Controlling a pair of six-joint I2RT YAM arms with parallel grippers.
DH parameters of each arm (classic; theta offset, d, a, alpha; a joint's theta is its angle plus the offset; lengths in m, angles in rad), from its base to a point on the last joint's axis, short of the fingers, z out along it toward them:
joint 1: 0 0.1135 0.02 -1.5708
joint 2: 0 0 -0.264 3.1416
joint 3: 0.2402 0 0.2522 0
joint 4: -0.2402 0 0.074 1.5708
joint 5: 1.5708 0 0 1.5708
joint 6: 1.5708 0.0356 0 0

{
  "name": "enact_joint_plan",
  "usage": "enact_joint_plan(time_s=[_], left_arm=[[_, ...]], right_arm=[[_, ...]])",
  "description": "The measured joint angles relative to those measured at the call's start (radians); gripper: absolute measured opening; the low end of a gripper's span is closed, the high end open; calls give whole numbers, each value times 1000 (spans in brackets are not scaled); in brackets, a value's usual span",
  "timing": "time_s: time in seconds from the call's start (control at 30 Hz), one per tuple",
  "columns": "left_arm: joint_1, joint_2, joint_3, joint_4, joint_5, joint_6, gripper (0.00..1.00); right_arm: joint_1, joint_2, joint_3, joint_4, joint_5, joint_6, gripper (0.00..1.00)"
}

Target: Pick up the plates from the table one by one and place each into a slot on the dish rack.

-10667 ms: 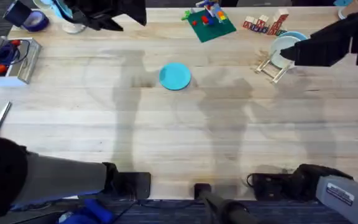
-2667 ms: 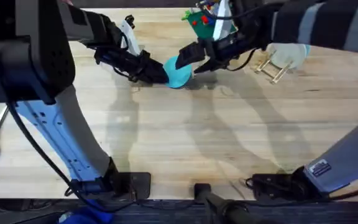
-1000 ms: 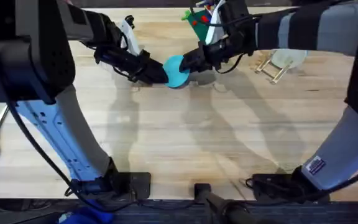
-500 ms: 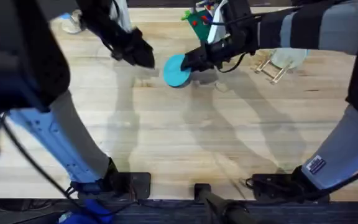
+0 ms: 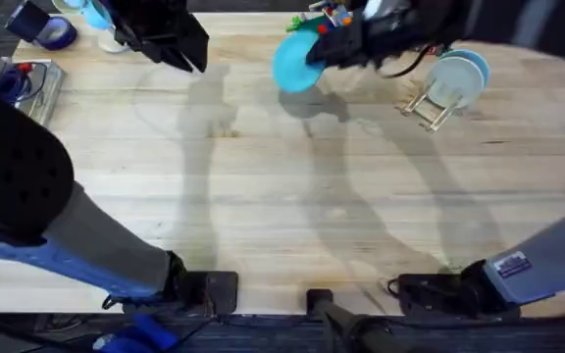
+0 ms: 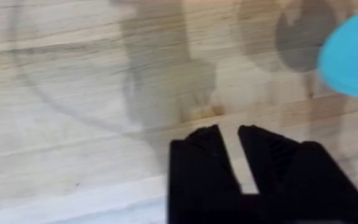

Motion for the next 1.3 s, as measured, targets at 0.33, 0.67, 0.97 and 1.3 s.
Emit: enact_joint_plan(time_s=[0.33,0.67,0.97,1.3], left_arm=[[0,0,0,-11,-51,-11,995],[0,0,0,-6,-60,-11,995],[0,0,0,-4,-60,-11,995],[0,0,0,-9,-60,-11,996]], right_arm=[[-139,-252,70,-274,122,-253,30],[-320,-455,73,-387,165,-506,30],[-441,-532,73,-523,172,-804,30],[-624,-593,73,-590,175,-1239,30]])
